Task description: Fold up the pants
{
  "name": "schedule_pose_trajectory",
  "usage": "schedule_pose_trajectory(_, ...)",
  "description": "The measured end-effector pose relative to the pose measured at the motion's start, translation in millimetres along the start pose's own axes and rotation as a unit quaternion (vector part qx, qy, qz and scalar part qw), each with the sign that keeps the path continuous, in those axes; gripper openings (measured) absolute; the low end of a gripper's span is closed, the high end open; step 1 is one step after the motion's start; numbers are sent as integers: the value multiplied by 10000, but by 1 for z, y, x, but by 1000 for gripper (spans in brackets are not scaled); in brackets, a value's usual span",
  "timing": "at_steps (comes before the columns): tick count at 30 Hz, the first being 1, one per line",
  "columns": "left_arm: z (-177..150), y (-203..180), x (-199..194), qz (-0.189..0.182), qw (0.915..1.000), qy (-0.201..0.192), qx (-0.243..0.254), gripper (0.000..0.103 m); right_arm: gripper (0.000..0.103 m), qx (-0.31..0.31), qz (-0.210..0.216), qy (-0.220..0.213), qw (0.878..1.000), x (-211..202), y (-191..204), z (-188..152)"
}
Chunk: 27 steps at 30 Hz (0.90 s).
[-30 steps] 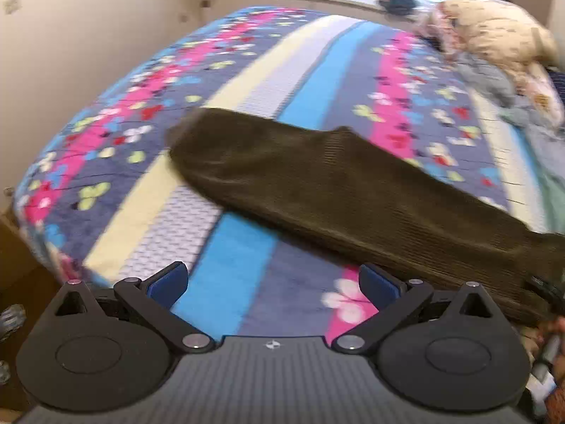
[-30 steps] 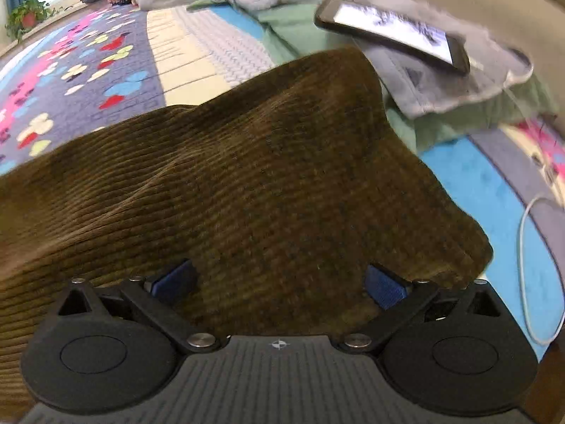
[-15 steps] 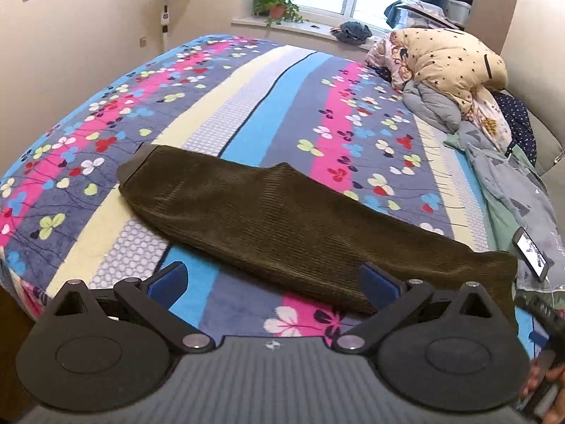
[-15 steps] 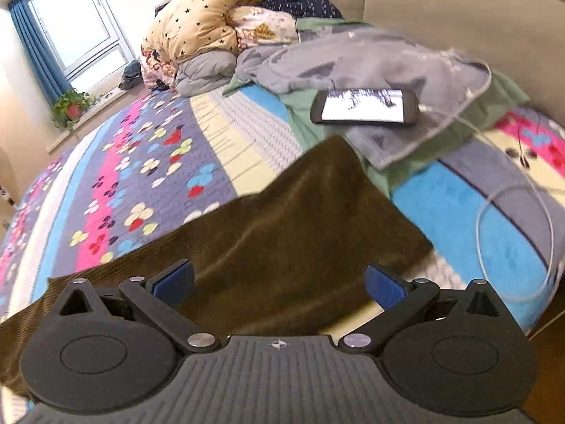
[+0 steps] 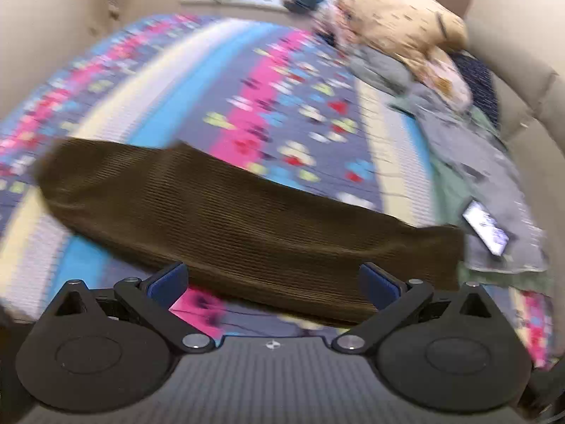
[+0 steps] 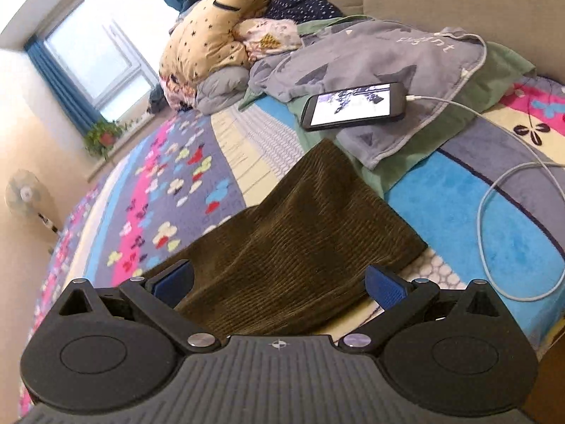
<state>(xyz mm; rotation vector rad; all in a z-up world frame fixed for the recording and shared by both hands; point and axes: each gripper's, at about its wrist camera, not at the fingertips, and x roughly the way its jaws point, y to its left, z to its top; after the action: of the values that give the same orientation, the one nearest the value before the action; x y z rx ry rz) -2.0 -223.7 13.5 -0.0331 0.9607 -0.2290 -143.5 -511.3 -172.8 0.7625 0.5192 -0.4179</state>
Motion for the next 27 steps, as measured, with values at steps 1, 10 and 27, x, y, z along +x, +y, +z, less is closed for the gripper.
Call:
schedule_pose_trajectory(1, 0, -9, 6, -77, 9999, 78, 61, 103, 102, 24, 7, -7, 10000, -1, -4, 1)
schedule_pose_trajectory(10, -8, -76, 43, -357, 9939, 74, 1044, 103, 102, 668, -399, -212, 9967, 11, -57, 9)
schedule_pose_trajectory(27, -39, -81, 114, -460, 9881, 993, 1082, 103, 102, 1940, -223, 593, 9790, 104, -126, -15)
